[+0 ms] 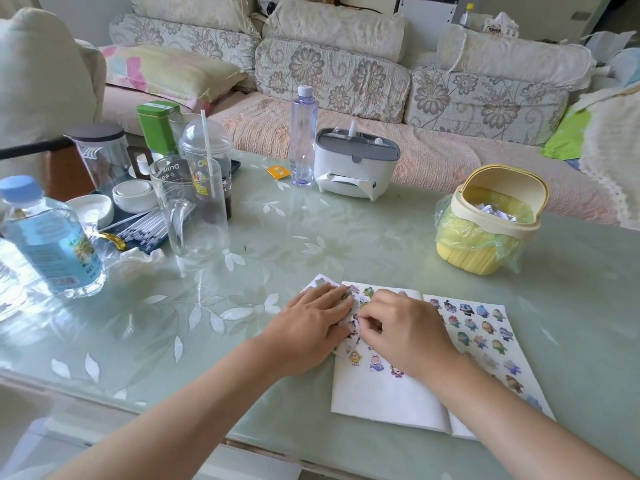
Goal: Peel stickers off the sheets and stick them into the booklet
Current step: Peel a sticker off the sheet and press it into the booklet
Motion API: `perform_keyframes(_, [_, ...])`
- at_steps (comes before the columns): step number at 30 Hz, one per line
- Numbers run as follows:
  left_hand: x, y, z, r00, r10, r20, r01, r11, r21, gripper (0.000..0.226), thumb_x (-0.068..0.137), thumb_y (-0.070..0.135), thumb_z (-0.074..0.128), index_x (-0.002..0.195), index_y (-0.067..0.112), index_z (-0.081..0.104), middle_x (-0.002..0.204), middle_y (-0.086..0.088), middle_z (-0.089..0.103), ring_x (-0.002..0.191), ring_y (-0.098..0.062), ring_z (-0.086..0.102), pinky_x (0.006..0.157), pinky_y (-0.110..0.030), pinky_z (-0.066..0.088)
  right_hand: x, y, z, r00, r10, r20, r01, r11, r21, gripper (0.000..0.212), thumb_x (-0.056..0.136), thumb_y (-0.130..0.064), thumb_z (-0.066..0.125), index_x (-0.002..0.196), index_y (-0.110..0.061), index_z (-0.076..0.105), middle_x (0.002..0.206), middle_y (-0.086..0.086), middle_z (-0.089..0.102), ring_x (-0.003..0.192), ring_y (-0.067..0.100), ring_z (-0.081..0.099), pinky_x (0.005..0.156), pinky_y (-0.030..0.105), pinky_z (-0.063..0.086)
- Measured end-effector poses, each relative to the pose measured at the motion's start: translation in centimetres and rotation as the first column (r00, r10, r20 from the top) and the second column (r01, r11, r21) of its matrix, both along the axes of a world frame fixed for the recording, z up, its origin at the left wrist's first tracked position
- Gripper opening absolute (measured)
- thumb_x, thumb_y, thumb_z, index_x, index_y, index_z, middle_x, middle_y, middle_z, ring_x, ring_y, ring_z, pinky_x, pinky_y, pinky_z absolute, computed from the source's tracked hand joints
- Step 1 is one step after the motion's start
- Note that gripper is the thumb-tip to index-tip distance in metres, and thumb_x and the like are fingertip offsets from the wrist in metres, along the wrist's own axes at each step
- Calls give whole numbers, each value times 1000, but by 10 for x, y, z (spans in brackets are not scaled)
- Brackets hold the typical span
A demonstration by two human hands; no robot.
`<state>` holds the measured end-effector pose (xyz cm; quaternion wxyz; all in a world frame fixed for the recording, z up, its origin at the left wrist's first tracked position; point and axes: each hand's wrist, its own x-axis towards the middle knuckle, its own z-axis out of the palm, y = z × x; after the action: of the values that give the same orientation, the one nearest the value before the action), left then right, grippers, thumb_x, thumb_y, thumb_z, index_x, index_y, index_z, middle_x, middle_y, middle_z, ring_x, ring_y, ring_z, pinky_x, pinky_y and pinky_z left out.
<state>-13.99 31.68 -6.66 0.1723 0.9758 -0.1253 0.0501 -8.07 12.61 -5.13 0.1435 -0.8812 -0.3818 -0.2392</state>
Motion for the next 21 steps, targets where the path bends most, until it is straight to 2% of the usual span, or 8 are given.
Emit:
perform_keyframes(2, [0,0,-3,1000,11,4,-11,1000,15,66,96,59,15,154,33,30,164,16,18,151,-8,9,116,-18,-7,-2,1,-1,999,-27,-38,28,999,23,17,79,-31,56,67,-27,67,67,-6,58,53,18,57,44,25,44])
perform_keyframes(5, [0,-2,-2,999,10,31,-10,1000,-24,54,101,53,29,150,33,39,161,16,26,149,-7,15,120,-24,3,-1,1,3,997,47,63,-44,998,-44,18,82,-29,56,67,-26,66,64,-5,54,53,16,55,44,23,38])
perform_keyframes(7, [0,-4,2,998,33,53,-26,993,-114,59,95,59,22,138,33,54,151,16,42,141,-6,27,119,-27,19,2,0,5,980,137,143,-117,983,-143,14,81,-26,62,67,-25,64,63,-5,51,55,16,54,46,24,34])
perform_keyframes(9, [0,-5,1,998,56,38,-50,989,-142,65,91,60,15,133,34,57,146,16,47,139,-8,32,115,-28,25,7,0,4,968,179,177,-144,970,-194,18,79,-21,69,64,-22,59,63,-4,48,54,18,53,44,26,36])
perform_keyframes(12, [1,-6,-5,996,76,36,-74,996,-45,72,87,59,8,144,38,46,156,12,37,146,-12,23,117,-28,18,13,-1,0,958,185,219,-132,964,-233,24,83,-16,70,64,-22,55,65,-3,45,54,19,51,42,32,40])
perform_keyframes(15, [0,-7,-5,996,87,11,-87,996,-33,77,85,63,3,148,40,40,160,12,30,149,-12,17,119,-27,12,9,-4,2,959,154,239,-108,975,-196,21,90,-21,60,69,-21,60,66,-5,49,54,17,52,44,29,40])
perform_keyframes(18, [0,-7,-4,996,93,15,-92,995,-28,72,89,64,8,149,40,39,160,14,29,149,-11,16,119,-26,11,2,-3,6,986,72,154,-59,995,-83,15,85,-21,60,70,-22,62,64,-6,53,52,15,52,44,26,39])
perform_keyframes(21, [0,-6,-4,996,89,14,-89,996,-24,52,101,53,31,149,37,40,159,12,31,149,-14,18,119,-28,12,-3,0,6,994,-56,-92,56,998,4,8,81,-28,62,74,-27,62,70,-9,61,59,15,61,48,27,47])
